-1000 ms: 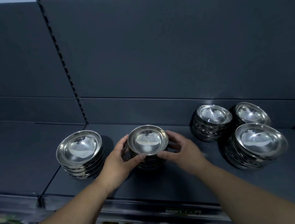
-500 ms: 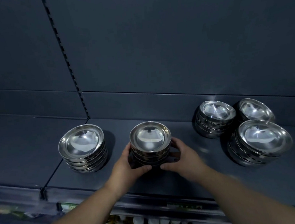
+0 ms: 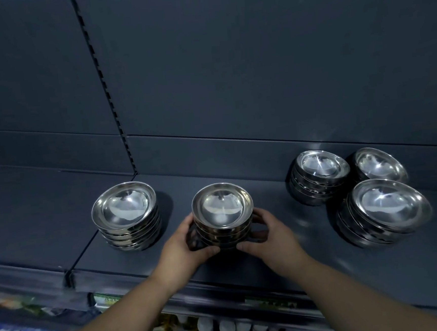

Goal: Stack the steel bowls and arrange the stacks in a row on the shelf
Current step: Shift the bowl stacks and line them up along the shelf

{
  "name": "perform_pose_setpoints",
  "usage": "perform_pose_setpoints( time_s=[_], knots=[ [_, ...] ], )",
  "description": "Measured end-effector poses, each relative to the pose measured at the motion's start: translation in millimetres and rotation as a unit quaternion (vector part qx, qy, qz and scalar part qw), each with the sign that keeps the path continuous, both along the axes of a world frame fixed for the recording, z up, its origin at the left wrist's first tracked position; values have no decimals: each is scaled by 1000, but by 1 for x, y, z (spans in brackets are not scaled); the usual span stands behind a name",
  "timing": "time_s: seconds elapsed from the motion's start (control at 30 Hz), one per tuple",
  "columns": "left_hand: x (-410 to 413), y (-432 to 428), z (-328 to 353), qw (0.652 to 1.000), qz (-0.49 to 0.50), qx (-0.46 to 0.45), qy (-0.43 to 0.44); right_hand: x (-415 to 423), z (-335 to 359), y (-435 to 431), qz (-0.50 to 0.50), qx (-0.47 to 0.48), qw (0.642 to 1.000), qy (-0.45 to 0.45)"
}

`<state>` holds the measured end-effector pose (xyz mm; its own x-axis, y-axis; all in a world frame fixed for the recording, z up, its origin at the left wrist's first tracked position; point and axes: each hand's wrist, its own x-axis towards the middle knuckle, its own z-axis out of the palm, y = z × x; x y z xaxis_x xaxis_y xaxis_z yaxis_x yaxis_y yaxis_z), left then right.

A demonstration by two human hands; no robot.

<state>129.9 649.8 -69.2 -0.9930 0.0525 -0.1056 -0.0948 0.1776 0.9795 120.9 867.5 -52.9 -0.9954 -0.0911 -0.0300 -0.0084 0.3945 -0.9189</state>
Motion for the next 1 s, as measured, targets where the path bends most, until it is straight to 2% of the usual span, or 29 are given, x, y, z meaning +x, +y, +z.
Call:
perform_pose_setpoints(
  time_s=[0.23, 0.5, 1.0],
  knots=[
    [-3, -2, 5, 1000, -19, -10, 10, -1, -2, 0, -3, 11, 1000, 5],
    [-3, 3, 26, 995, 1, -62, 76, -2, 15, 2, 0, 32, 999, 42],
    [-6, 1, 29, 990, 1, -118, 70, -1, 10, -3, -32, 39, 998, 45]
  ],
)
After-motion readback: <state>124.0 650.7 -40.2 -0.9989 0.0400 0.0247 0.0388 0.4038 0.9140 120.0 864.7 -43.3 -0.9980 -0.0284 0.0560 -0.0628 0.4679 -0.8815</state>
